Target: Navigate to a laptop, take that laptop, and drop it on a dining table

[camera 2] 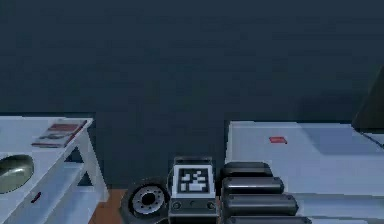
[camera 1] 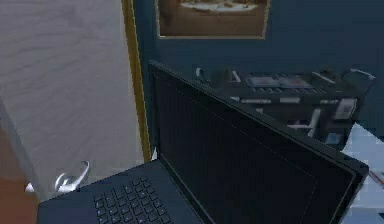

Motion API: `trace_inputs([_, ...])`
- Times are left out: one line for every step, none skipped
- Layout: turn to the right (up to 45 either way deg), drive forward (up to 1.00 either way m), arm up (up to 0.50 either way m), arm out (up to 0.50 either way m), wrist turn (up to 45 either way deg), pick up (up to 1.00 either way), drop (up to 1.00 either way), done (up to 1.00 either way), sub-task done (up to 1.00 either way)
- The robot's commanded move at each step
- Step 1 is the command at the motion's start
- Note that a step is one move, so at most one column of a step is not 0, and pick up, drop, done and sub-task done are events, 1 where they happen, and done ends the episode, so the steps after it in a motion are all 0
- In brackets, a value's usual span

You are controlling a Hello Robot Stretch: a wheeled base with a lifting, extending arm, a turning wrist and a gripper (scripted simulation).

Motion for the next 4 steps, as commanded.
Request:
trace_inputs([0.0, 0.30, 0.00, 0.00, 0.0, 0.00, 0.00, 0.00, 0.00])
trace_inputs([39.0, 0.00, 0.00, 0.00, 0.0, 0.00, 0.00, 0.00, 0.00])
trace_inputs([-36.0, 0.00, 0.00, 0.00, 0.0, 0.00, 0.00, 0.00, 0.00])
trace_inputs([39.0, 0.00, 0.00, 0.00, 0.0, 0.00, 0.00, 0.00, 0.00])
